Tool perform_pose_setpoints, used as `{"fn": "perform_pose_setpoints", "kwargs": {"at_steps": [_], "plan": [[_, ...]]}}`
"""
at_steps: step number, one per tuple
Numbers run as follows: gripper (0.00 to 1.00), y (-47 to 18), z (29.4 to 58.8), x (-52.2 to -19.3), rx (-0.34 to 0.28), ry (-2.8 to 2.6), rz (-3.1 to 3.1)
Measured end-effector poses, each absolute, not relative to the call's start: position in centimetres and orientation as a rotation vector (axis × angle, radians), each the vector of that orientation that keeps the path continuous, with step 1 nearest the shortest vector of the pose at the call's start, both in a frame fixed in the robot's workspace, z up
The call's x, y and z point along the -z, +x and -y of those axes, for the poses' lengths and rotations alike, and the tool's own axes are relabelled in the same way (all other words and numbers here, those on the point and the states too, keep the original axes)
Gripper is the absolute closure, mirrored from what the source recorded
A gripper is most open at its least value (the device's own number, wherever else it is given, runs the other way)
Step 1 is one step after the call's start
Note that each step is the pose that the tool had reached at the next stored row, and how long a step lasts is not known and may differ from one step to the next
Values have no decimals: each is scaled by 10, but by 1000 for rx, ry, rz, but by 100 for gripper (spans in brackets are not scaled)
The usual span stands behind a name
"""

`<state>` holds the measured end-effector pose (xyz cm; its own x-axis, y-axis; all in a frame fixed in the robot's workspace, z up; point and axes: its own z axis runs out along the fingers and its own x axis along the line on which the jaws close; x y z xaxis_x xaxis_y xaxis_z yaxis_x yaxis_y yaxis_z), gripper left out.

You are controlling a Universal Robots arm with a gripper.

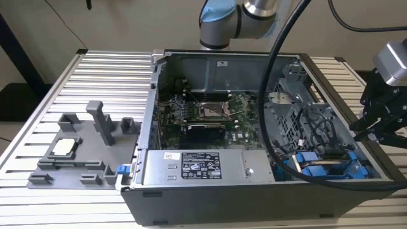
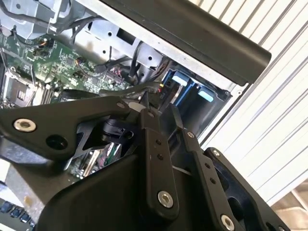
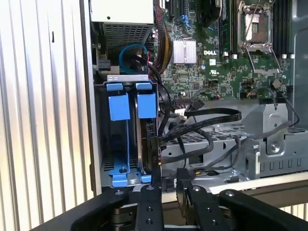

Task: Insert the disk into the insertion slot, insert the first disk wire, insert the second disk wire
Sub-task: 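Insert the second disk wire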

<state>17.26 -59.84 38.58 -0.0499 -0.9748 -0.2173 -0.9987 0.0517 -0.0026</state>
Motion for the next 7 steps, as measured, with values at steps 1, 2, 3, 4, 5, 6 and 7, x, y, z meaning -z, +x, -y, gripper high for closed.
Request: {"fn": "perform_pose_setpoints", "kwargs": {"at_steps": [1, 2, 3, 4, 5, 6, 7], "plan": [[73, 173, 598, -386, -222, -2047, -2155], [73, 173, 598, -386, -222, -2047, -2155], [73, 173, 598, -386, -222, -2047, -2155], [73, 173, 598, -386, -222, -2047, -2156], [73, 173, 598, -386, -222, -2047, -2156], [73, 173, 598, -386, -222, -2047, -2156], [73, 173, 598, -386, -222, -2047, -2156]]}}
